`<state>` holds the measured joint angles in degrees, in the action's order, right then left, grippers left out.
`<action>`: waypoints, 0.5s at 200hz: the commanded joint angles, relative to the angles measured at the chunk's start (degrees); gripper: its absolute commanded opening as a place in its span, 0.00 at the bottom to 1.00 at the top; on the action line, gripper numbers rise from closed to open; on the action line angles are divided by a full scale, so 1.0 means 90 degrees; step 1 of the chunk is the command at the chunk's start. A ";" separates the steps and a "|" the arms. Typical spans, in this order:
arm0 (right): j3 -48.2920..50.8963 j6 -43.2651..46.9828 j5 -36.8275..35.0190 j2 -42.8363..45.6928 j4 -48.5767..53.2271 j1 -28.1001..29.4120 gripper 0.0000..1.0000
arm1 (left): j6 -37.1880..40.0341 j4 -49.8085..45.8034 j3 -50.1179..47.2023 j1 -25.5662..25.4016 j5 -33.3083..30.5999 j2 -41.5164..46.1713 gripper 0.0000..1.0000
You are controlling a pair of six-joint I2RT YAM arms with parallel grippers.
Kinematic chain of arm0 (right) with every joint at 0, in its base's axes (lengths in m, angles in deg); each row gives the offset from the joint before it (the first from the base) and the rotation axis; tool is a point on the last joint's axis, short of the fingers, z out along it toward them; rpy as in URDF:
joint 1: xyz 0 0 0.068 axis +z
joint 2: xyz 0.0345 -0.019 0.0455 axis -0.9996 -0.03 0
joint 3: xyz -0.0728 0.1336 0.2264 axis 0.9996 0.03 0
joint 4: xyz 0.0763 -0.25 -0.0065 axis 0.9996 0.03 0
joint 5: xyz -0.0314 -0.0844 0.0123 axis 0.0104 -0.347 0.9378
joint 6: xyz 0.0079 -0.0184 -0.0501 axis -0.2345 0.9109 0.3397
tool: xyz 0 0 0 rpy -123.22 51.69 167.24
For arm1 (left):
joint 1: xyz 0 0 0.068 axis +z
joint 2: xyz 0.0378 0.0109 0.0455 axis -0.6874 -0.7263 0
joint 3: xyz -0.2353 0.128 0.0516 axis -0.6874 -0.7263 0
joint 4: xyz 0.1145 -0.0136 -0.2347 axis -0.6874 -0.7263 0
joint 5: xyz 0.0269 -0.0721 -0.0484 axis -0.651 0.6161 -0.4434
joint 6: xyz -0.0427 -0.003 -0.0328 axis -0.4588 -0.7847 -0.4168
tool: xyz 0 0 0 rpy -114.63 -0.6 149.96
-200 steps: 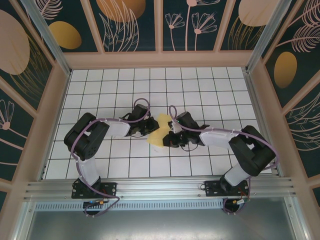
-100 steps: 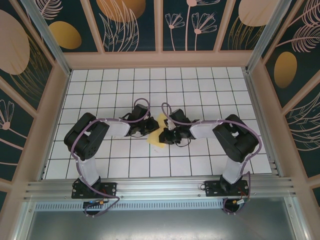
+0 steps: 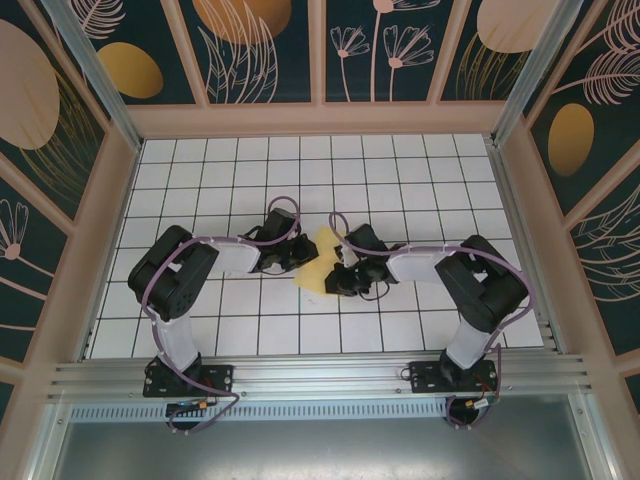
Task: Fold a paper plane with a square sheet of paper (pick it up from the middle)
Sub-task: Fold the triangle a second time at the center of the table.
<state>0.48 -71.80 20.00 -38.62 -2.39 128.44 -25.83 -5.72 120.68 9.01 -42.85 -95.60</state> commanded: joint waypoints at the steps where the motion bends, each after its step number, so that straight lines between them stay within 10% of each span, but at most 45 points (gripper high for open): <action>1: -0.0093 0.0172 -0.0171 0.0396 0.0475 -0.0019 0.15 | 0.0198 -0.0333 -0.0183 0.0084 -0.0290 -0.0186 0.14; 100: -0.1239 -0.0060 -0.0265 -0.0659 0.0085 0.0251 0.15 | 0.0223 -0.0322 -0.0143 0.0084 -0.0168 -0.0167 0.14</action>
<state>-9.56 -71.45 18.40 -40.41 -0.82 130.91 -25.66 -5.72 120.68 9.03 -42.80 -95.60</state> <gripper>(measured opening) 0.146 0.137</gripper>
